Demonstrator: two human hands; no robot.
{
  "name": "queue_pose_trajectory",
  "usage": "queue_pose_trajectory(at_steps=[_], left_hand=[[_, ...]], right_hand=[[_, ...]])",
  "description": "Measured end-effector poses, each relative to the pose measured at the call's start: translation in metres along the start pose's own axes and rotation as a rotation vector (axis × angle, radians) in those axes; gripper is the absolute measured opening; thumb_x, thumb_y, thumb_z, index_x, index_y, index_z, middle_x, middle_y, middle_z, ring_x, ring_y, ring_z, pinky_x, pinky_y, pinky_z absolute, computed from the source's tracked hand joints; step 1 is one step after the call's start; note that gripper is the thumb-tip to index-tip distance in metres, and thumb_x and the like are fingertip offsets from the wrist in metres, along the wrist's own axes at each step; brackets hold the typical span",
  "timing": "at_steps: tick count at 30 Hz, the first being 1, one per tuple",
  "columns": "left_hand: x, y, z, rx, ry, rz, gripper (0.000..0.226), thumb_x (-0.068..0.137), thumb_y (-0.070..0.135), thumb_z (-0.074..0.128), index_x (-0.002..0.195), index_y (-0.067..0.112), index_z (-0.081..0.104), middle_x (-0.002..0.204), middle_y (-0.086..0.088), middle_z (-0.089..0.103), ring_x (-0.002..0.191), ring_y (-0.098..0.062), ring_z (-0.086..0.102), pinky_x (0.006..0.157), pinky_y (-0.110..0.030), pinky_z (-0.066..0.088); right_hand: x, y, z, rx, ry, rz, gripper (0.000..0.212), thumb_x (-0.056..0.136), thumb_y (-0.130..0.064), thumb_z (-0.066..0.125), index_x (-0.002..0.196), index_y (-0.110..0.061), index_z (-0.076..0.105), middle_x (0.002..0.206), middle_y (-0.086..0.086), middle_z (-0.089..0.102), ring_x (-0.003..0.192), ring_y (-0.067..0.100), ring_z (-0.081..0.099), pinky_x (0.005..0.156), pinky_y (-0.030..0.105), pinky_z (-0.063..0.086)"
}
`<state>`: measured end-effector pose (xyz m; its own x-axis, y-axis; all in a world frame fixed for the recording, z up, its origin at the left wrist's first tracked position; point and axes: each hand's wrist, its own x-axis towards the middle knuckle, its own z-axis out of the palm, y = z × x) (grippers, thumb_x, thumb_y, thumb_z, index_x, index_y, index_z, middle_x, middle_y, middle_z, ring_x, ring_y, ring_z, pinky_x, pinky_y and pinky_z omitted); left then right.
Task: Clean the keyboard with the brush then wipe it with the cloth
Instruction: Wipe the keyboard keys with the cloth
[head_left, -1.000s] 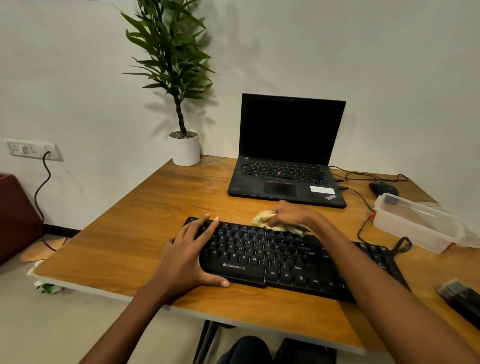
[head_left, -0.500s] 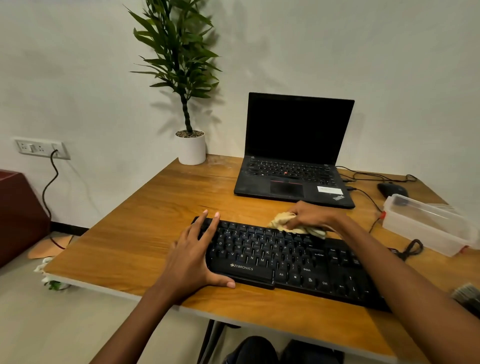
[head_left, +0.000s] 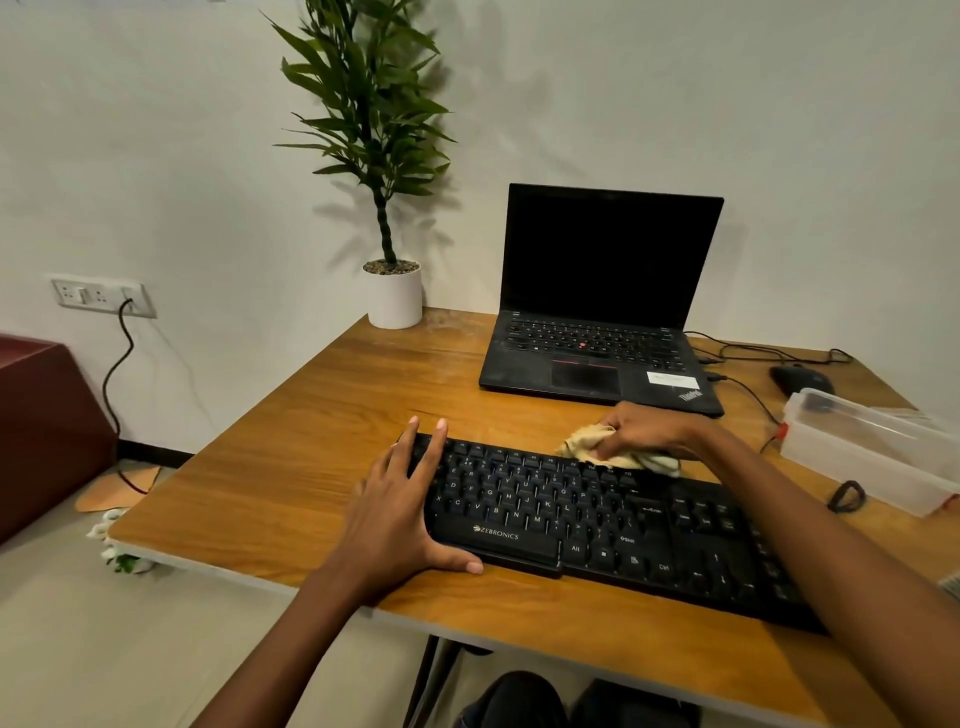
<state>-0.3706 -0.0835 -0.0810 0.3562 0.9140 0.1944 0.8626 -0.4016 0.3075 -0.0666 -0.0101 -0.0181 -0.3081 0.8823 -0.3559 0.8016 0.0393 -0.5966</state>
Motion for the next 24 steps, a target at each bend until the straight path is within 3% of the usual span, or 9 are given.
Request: queue_pose_trajectory(at_steps=[4, 7, 9, 11, 17, 20, 22, 24], left_hand=[[0.001, 0.0, 0.0, -0.013, 0.002, 0.021, 0.137, 0.027, 0.103, 0.032, 0.13, 0.049, -0.04, 0.153, 0.007, -0.031, 0.146, -0.023, 0.003, 0.111, -0.049, 0.027], [0.001, 0.001, -0.002, -0.026, 0.002, 0.031, 0.136, 0.027, 0.102, 0.033, 0.129, 0.051, -0.04, 0.151, 0.01, -0.034, 0.146, -0.022, 0.002, 0.111, -0.053, 0.026], [0.001, 0.001, -0.002, -0.025, 0.008, 0.035, 0.135, 0.028, 0.102, 0.034, 0.129, 0.051, -0.04, 0.152, 0.011, -0.032, 0.146, -0.023, 0.003, 0.111, -0.054, 0.028], [0.001, 0.002, -0.002, -0.017, 0.009, 0.033, 0.135, 0.028, 0.102, 0.034, 0.128, 0.051, -0.041, 0.152, 0.01, -0.031, 0.146, -0.024, 0.004, 0.111, -0.053, 0.029], [-0.001, 0.002, -0.002, -0.023, -0.02, -0.012, 0.136, 0.027, 0.102, 0.032, 0.129, 0.049, -0.041, 0.153, 0.005, -0.032, 0.146, -0.026, 0.002, 0.111, -0.052, 0.027], [-0.001, -0.003, -0.006, -0.03, -0.042, -0.027, 0.137, 0.026, 0.102, 0.032, 0.129, 0.048, -0.041, 0.151, 0.006, -0.036, 0.145, -0.026, -0.01, 0.113, -0.055, 0.018], [-0.005, -0.018, -0.012, -0.12, -0.032, -0.09, 0.139, 0.024, 0.1, 0.039, 0.13, 0.049, -0.035, 0.154, 0.006, -0.027, 0.145, -0.023, -0.012, 0.114, -0.054, 0.014], [-0.012, -0.038, -0.016, -0.324, -0.005, -0.176, 0.139, 0.028, 0.094, 0.054, 0.133, 0.051, -0.025, 0.159, 0.001, 0.006, 0.146, -0.022, 0.007, 0.115, -0.053, 0.021]], right_hand=[[0.018, -0.025, 0.015, -0.01, -0.005, -0.023, 0.008, 0.089, -0.006, 0.052, 0.088, -0.009, 0.059, 0.078, -0.001, 0.054, 0.064, 0.008, 0.048, 0.056, 0.013, 0.041], [0.051, -0.068, 0.039, 0.006, 0.013, -0.088, 0.016, 0.09, -0.005, 0.052, 0.101, 0.003, 0.059, 0.073, -0.001, 0.05, 0.059, 0.008, 0.046, 0.046, 0.009, 0.038], [0.068, -0.093, 0.054, 0.051, 0.04, -0.121, 0.007, 0.088, -0.004, 0.054, 0.082, -0.005, 0.059, 0.068, -0.001, 0.049, 0.055, 0.008, 0.043, 0.039, 0.008, 0.034], [0.077, -0.103, 0.061, 0.083, 0.073, -0.139, 0.02, 0.087, -0.005, 0.056, 0.069, -0.013, 0.051, 0.065, -0.001, 0.048, 0.054, 0.008, 0.042, 0.037, 0.009, 0.032], [0.053, -0.064, 0.03, -0.028, -0.039, -0.096, 0.018, 0.088, -0.005, 0.053, 0.073, -0.015, 0.054, 0.07, -0.001, 0.051, 0.056, 0.007, 0.044, 0.049, 0.014, 0.036], [0.031, -0.033, 0.014, -0.006, -0.038, -0.042, 0.014, 0.088, -0.005, 0.054, 0.076, -0.013, 0.058, 0.069, -0.001, 0.051, 0.055, 0.006, 0.044, 0.048, 0.012, 0.035], [0.025, -0.021, 0.01, 0.019, -0.006, -0.03, 0.011, 0.087, -0.006, 0.057, 0.078, -0.012, 0.06, 0.071, -0.001, 0.055, 0.058, 0.008, 0.047, 0.05, 0.013, 0.037], [0.026, -0.019, 0.011, 0.018, 0.005, -0.038, 0.01, 0.087, -0.007, 0.058, 0.079, -0.013, 0.061, 0.073, -0.001, 0.057, 0.061, 0.009, 0.049, 0.053, 0.014, 0.038]])
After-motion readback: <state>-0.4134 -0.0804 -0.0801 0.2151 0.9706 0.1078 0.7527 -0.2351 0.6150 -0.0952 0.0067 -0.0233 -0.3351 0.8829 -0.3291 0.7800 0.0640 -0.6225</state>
